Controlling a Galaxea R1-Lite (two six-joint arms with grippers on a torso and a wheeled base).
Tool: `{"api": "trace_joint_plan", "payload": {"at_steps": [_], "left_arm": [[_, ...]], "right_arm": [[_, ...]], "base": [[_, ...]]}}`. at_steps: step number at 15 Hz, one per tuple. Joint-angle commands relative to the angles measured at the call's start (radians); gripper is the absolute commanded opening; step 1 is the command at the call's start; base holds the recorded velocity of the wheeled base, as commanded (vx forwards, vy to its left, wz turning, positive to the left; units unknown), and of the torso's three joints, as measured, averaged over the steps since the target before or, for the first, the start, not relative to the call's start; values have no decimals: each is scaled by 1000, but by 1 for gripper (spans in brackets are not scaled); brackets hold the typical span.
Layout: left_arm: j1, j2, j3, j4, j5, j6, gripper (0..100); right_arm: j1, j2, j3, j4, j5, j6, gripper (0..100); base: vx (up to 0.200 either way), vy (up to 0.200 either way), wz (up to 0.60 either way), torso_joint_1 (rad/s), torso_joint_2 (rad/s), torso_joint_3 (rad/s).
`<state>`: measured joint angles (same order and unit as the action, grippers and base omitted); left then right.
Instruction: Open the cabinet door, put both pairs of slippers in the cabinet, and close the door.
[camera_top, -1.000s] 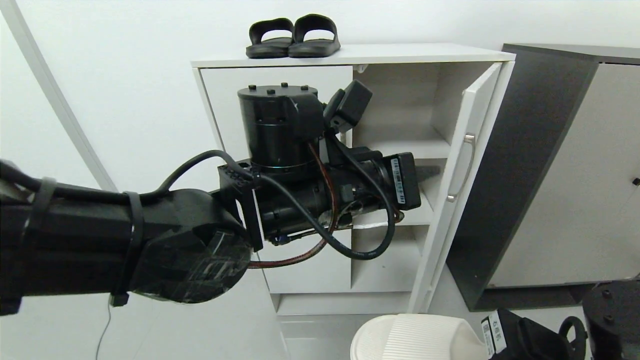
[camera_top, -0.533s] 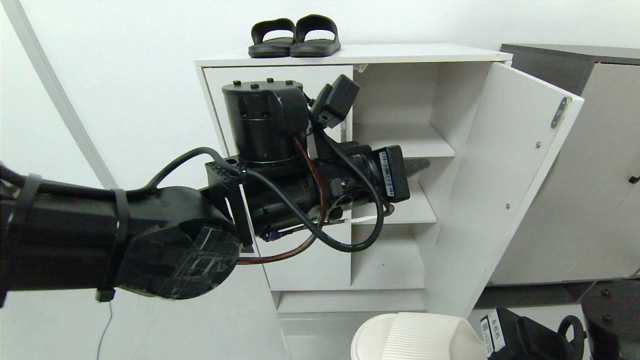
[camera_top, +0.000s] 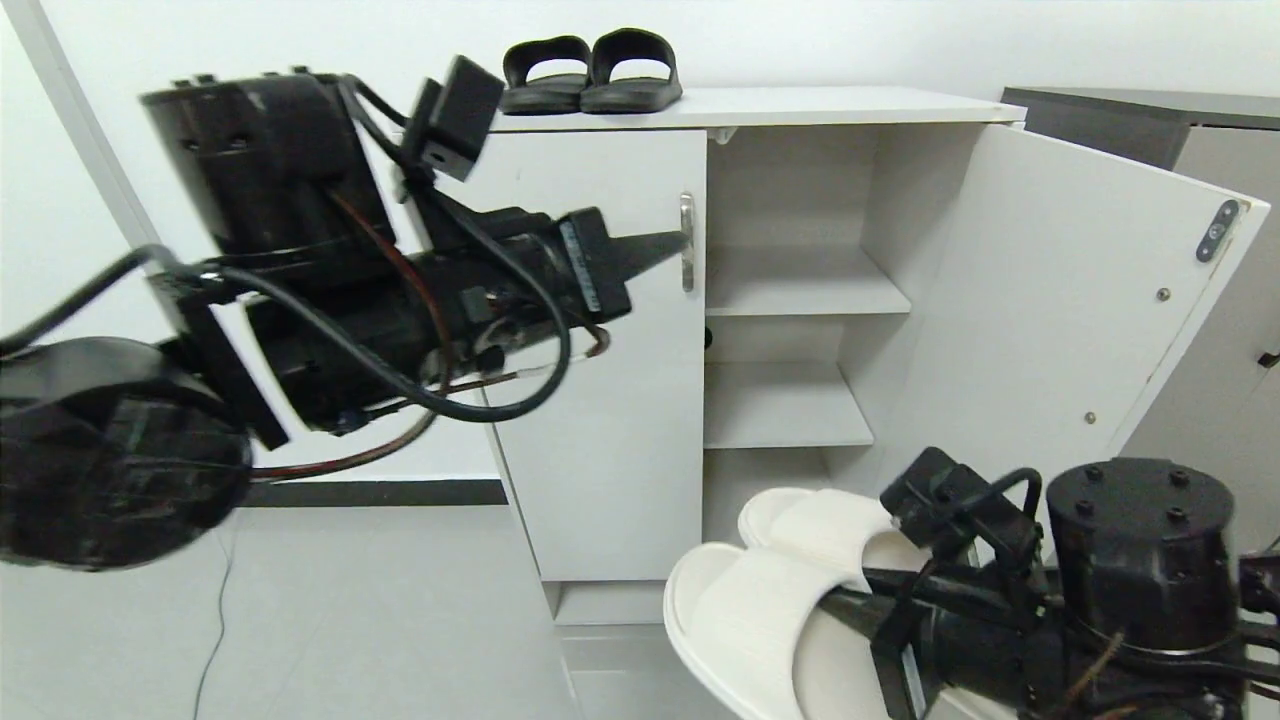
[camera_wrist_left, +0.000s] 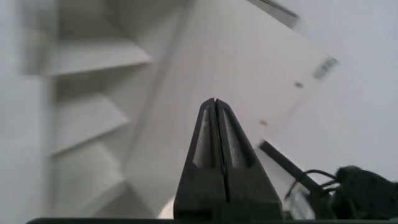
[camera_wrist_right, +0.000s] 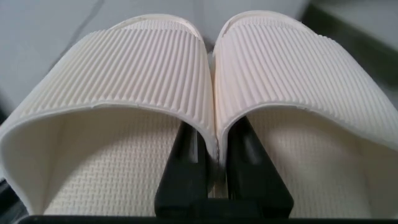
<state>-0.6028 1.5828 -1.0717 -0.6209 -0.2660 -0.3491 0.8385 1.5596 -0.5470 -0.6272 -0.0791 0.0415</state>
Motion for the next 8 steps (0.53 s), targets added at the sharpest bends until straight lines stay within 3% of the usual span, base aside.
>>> {"api": "trace_joint_plan", "payload": {"at_steps": [1,2,4,5,7,8], "left_arm": [[74,-276,122,176,103,67,0],[74,-391,167,282,202,118,0],[74,-619,269,477,459,245,0],[110,-725,334,536,542,280,0],[296,-911,478,579,564,292,0],[351,-971,519,586,565,291,0]], "right_arm": [[2,111,-91,-2,-142,17,0],[10,126,-120,-5,-202,23,0],[8,188,-212,-6,-347,90,0],[7,223,-258,-6,-413,126,0],[-6,257,-300,-6,-465,155,0],[-6,258,-300,-6,-465,155,0]], "base": [[0,0,0,0,0,0],[0,0,0,0,0,0],[0,0,0,0,0,0],[0,0,0,0,0,0],[0,0,0,0,0,0],[0,0,0,0,0,0]]}}
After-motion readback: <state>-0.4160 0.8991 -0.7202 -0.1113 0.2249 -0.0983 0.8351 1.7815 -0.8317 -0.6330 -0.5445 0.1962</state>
